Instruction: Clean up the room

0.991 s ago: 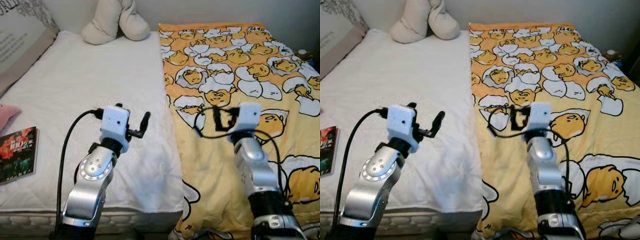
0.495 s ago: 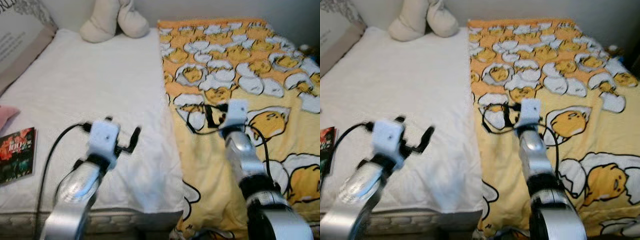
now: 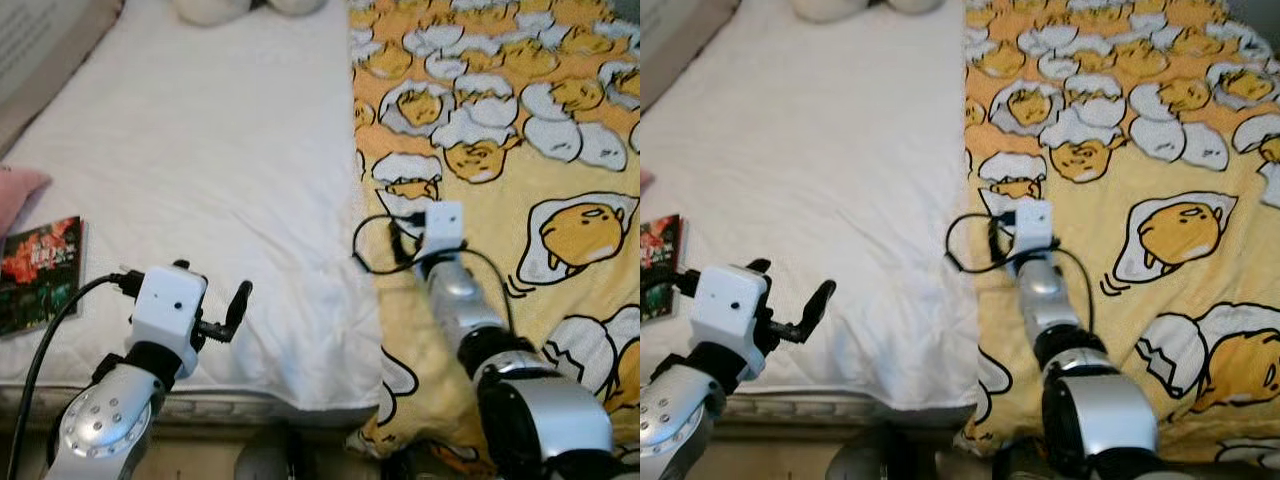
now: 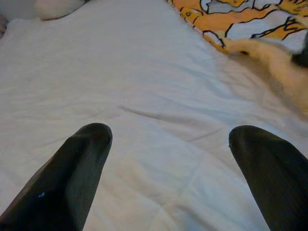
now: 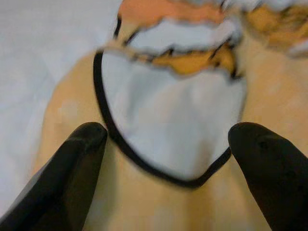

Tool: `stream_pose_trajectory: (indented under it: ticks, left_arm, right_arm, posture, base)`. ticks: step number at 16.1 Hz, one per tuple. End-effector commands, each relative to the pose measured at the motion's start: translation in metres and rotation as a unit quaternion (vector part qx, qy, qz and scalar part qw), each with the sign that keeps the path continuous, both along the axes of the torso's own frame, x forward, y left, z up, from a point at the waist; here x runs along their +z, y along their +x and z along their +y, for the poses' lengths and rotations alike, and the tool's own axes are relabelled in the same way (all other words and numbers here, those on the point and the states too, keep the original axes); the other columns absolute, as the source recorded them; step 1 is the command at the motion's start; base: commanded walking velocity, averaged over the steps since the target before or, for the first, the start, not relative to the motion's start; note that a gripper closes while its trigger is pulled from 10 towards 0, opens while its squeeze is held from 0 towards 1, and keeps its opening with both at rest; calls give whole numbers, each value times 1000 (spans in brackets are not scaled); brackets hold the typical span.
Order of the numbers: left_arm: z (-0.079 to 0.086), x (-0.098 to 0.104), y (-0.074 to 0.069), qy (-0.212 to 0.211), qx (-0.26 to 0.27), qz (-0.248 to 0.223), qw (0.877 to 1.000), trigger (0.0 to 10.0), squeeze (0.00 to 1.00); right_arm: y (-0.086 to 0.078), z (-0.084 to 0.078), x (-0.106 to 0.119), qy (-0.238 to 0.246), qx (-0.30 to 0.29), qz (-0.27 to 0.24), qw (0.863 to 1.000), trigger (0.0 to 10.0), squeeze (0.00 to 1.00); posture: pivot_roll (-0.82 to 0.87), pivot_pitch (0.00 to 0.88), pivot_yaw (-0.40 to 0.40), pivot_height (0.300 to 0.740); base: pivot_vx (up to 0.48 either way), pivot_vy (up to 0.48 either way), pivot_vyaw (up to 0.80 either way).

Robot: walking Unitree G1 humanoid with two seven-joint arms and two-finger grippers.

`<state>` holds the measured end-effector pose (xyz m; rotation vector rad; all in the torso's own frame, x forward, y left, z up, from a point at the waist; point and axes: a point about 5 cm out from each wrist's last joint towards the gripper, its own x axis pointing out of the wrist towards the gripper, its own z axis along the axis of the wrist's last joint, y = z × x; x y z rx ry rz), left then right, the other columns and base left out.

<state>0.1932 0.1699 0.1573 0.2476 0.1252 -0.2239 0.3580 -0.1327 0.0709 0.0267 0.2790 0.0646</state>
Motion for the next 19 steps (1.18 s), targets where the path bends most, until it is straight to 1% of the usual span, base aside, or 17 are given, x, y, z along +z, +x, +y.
stream_pose_trajectory:
  ticks: [1,2,3,4,5,8,9,10,11,12,13,14,15,16,17,18,19]
  left_arm:
    - [4,0,-2,8,11,6,1000,10000,0]
    - [4,1,-2,8,13,6,1000,10000,0]
    - [4,1,-2,8,14,6,1000,10000,0]
    - [3,1,-2,7,15,8,1000,10000,0]
    - [2,1,-1,6,15,10,1000,10000,0]
    - [-1,-1,3,2,10,11,1000,10000,0]
    - [-2,-1,6,1,8,10,1000,10000,0]
    - [-5,-2,13,-2,2,6,1000,10000,0]
    - [-5,-2,15,-3,1,5,1000,10000,0]
    - [-6,-2,19,-5,2,0,1000,10000,0]
    - [-6,-3,21,-7,3,0,1000,10000,0]
    - [-7,-5,27,-12,4,-1,1000,10000,0]
    - [-8,-6,31,-15,4,-3,1000,10000,0]
    - [-13,-5,42,-22,0,-16,1000,10000,0]
    - [-15,-5,48,-25,-1,-21,999,10000,0]
    - [-18,-5,57,-30,-4,-31,999,10000,0]
    - [-24,-4,71,-40,-6,-44,998,10000,0]
  right_arm:
    - [-5,9,-10,34,10,36,999,10000,0]
    - [-10,18,-18,69,22,58,996,10000,0]
    - [-13,22,-21,85,27,68,994,10000,0]
    - [-22,33,-33,125,34,99,987,10000,0]
    - [-28,41,-40,146,36,115,982,10000,0]
    - [-43,56,-52,167,58,129,976,10000,0]
    - [-46,62,-54,169,72,127,975,10000,0]
    - [-57,83,-56,171,132,113,970,10000,0]
    - [-60,88,-57,171,146,110,968,10000,0]
    - [-69,94,-61,166,168,100,966,10000,0]
    - [-72,95,-62,168,172,98,966,10000,0]
    - [-81,102,-62,175,195,83,962,10000,0]
    - [-85,107,-61,177,210,73,959,10000,0]
    - [-87,111,-49,153,247,24,956,10000,0]
    - [-85,109,-44,138,255,3,957,10000,0]
    - [-80,99,-34,125,247,-25,961,10000,0]
    - [-65,67,-14,107,185,-72,974,10000,0]
  posture:
    - [265,245,63,721]
    - [265,249,53,721]
    - [265,249,53,721]
    - [256,249,49,721]
    - [241,246,48,721]
    - [213,229,49,721]
    - [199,219,50,721]
    - [183,199,43,721]
    - [177,192,41,721]
    - [167,179,38,721]
    - [151,166,35,721]
    - [130,137,29,721]
    - [115,114,26,721]
    - [87,62,23,721]
    - [69,32,22,721]
    - [38,0,21,721]
    - [-5,0,21,721]
  base:
    - [0,0,0]
    - [0,0,0]
    - [0,0,0]
    - [0,0,0]
    - [0,0,0]
    - [0,0,0]
    - [0,0,0]
    - [0,0,0]
    - [0,0,0]
    - [0,0,0]
    - [0,0,0]
    - [0,0,0]
    - [0,0,0]
    - [0,0,0]
    - [0,0,0]
    - [0,0,0]
    - [0,0,0]
